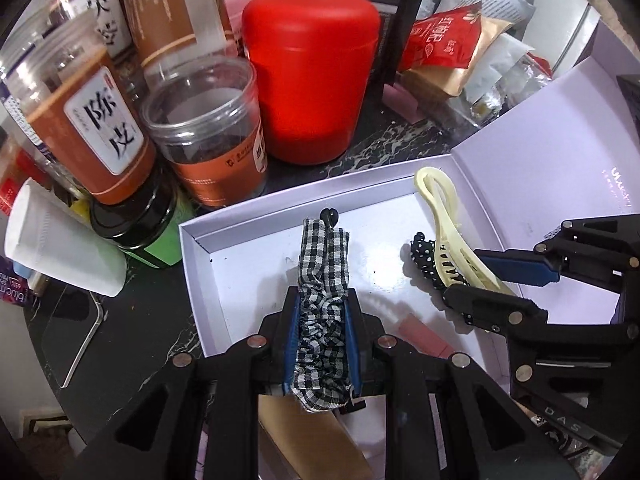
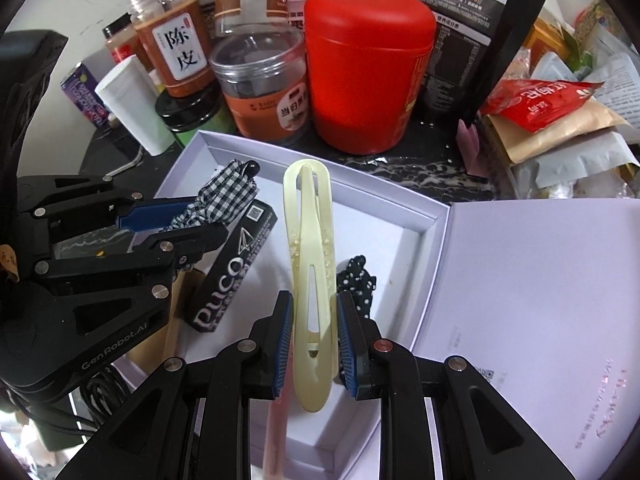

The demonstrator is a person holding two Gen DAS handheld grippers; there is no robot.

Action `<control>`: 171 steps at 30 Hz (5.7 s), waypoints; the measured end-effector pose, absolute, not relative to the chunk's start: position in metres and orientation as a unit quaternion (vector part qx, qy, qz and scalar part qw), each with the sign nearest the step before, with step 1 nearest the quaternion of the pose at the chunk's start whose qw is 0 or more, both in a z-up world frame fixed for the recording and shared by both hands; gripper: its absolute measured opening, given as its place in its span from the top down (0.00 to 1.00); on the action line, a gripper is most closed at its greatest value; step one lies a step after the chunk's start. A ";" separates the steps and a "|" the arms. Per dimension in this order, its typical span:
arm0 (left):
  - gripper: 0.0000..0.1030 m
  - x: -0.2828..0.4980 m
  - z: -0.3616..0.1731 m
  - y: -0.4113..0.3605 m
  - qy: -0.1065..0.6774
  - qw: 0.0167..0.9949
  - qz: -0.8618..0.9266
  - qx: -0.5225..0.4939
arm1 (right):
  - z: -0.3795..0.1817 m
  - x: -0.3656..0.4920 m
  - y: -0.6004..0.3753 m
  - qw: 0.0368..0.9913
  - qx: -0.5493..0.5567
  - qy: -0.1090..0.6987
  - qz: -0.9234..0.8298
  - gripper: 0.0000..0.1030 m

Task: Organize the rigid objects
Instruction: 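Lower the checkered scrunchie into the box while the right tool lowers the cream clip, then open both tools and lift them out of the lavender box, then move the left tool to the yellow lollipop while the right tool approaches the purple card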

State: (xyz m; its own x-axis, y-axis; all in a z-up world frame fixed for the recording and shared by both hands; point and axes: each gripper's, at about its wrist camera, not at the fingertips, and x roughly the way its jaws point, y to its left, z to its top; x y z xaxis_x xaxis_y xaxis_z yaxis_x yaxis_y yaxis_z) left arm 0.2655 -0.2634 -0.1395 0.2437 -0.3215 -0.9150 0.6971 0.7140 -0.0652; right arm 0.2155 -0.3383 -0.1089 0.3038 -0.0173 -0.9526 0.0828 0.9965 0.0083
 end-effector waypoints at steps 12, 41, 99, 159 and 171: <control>0.80 0.273 -0.165 -0.280 0.550 0.743 -0.330 0.191 | -0.127 0.221 -0.342 0.800 0.033 0.598 -0.038 0.78; 0.80 0.277 -0.175 -0.297 0.561 0.748 -0.287 0.208 | -0.156 0.221 -0.344 0.781 0.046 0.621 -0.057 0.76; 0.17 0.188 0.008 -0.178 0.452 0.844 -0.255 0.136 | 0.021 0.143 -0.275 0.846 0.019 0.527 -0.075 0.60; 0.17 0.205 -0.112 0.004 0.522 0.833 -0.177 0.044 | -0.074 0.171 -0.113 0.837 0.002 0.542 0.078 0.53; 0.17 0.230 -0.163 0.006 0.557 0.812 -0.169 0.045 | -0.128 0.215 -0.103 0.803 -0.014 0.589 0.088 0.53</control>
State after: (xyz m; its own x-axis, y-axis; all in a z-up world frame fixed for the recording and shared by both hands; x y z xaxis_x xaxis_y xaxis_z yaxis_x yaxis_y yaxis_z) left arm 0.2301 0.0061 -0.1632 0.3222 -0.2247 -0.9196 0.3256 0.9385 -0.1152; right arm 0.2145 -0.1032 -0.1283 0.2907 0.1242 -0.9487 -0.1581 0.9841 0.0804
